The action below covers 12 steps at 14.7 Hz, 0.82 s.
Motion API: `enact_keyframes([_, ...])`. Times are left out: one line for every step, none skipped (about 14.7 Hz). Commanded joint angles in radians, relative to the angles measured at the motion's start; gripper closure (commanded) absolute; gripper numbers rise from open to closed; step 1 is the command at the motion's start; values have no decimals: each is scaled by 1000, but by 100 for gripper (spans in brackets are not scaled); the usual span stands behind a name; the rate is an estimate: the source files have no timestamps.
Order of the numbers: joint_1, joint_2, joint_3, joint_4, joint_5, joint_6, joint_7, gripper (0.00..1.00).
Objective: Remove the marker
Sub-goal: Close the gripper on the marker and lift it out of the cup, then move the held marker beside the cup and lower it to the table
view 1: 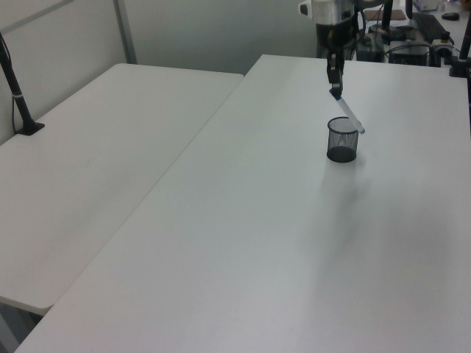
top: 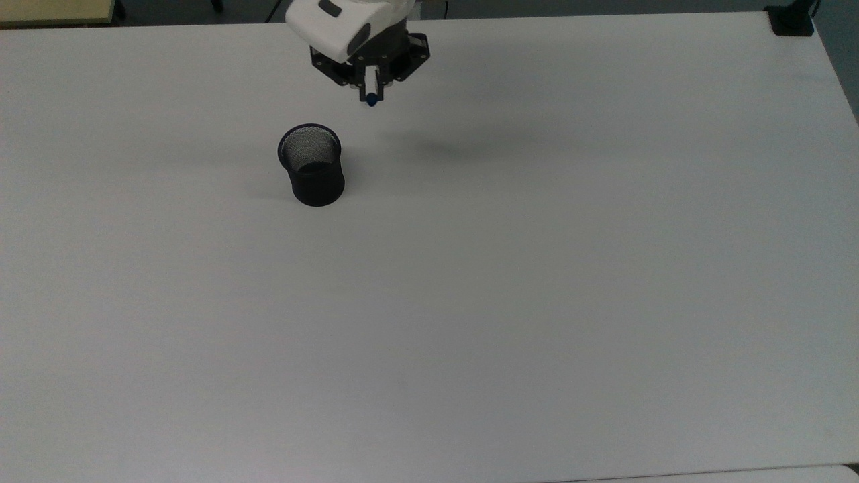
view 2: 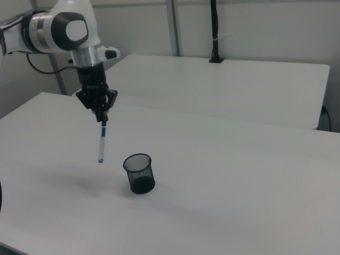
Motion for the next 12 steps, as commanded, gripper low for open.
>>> enact_keyframes([46,9,-8,-39,68,-6,23,83])
enact_keyframes([66,34,-8,-43,73,-6,40,83])
enact_keyframes([79,55,-8,-43,77,-3,63,83])
enact_keyframes([83,78,-8,-41,77,1,80,83])
enact_keyframes([83,100,-8,-40,77,12,88,83])
enact_keyframes([83,116,-8,-43,77,23,89,83])
enact_keyframes([83,139,-8,-43,77,29,88,83])
enact_keyframes([83,167,-8,-41,77,37,89,83])
enact_keyframes([85,187,-8,-41,77,56,91,83])
enact_keyframes([85,201,-8,-43,76,81,101,83])
enact_keyframes([85,213,-8,-41,74,107,120,83])
enact_keyframes([85,222,-8,-41,68,130,131,83])
